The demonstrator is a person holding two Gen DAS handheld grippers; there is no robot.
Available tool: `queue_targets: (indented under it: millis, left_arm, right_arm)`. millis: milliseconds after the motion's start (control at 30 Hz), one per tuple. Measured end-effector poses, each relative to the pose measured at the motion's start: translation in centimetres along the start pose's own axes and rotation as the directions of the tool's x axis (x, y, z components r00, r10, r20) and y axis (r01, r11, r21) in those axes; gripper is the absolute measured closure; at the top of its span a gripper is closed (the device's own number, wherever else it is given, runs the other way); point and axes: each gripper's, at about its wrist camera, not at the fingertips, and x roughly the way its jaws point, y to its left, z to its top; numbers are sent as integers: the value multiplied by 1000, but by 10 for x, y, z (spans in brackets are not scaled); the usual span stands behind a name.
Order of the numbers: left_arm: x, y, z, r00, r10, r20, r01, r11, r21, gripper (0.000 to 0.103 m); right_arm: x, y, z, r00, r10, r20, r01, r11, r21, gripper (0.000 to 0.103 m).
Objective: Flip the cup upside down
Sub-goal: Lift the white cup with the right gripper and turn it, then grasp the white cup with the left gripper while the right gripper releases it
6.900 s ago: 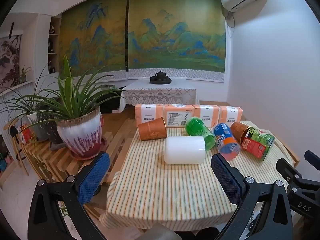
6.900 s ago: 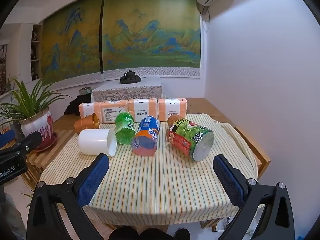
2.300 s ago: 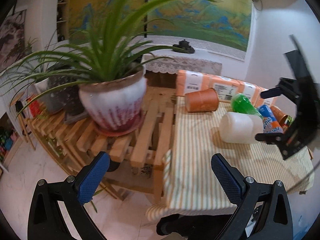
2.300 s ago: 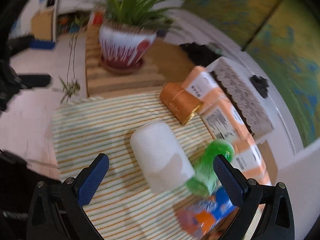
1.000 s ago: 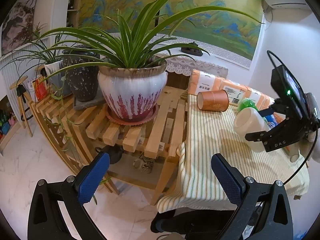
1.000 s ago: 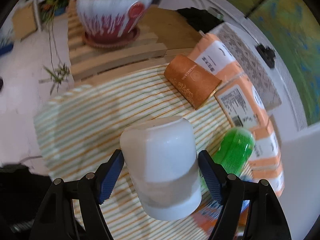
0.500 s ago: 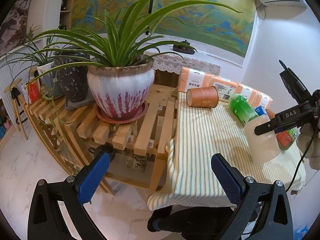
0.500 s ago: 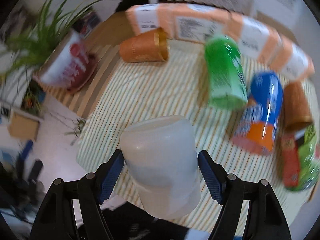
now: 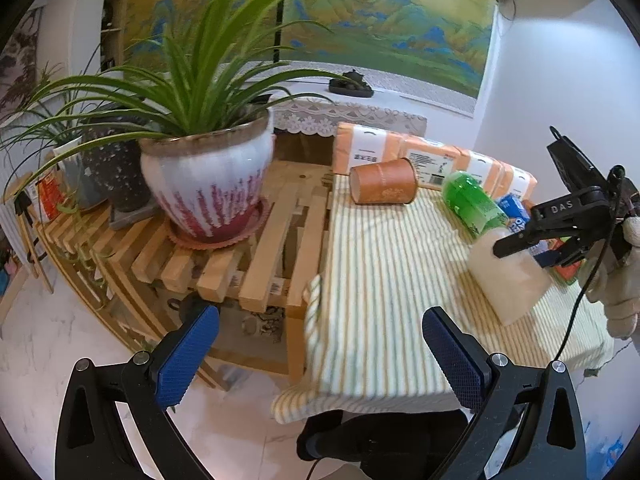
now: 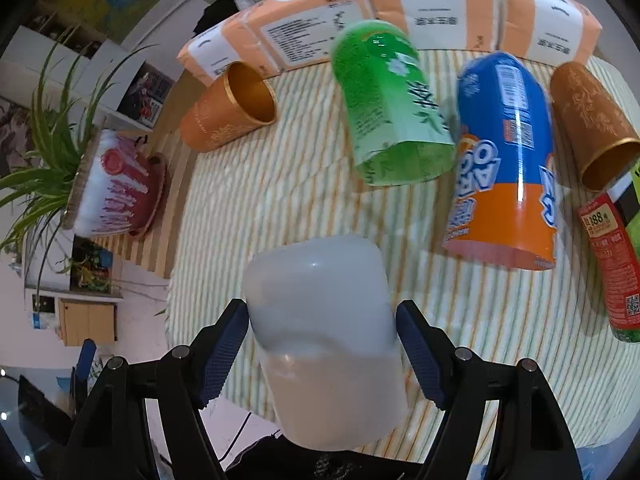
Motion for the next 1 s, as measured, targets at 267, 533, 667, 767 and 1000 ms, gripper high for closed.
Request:
queue_targets:
  millis: [267, 533, 667, 767, 1000]
  left_arm:
    - [-2, -24, 0, 1000, -13, 5, 13, 999, 45, 0]
    - [-5, -52, 3, 999, -32, 6, 31, 995, 95, 0]
    - [-2, -68, 5, 999, -47, -11, 48, 993, 112, 0]
    - [3, -81, 8, 997, -66, -27, 69, 991, 119, 0]
    - [24, -110, 19, 988, -119, -94, 128, 986, 105, 0]
  right_arm:
    - [-13, -8, -3, 999, 18, 52, -16, 999, -32, 30]
    - [-47, -16, -31, 984, 8, 178, 11, 994, -104, 30]
    - [-67, -24, -56, 959, -9, 283, 48, 990, -132, 30]
    - [-81, -32, -79, 926, -35, 375, 89, 988, -129, 30]
    - [-98, -52, -127, 846, -129, 517, 201, 976, -85, 30]
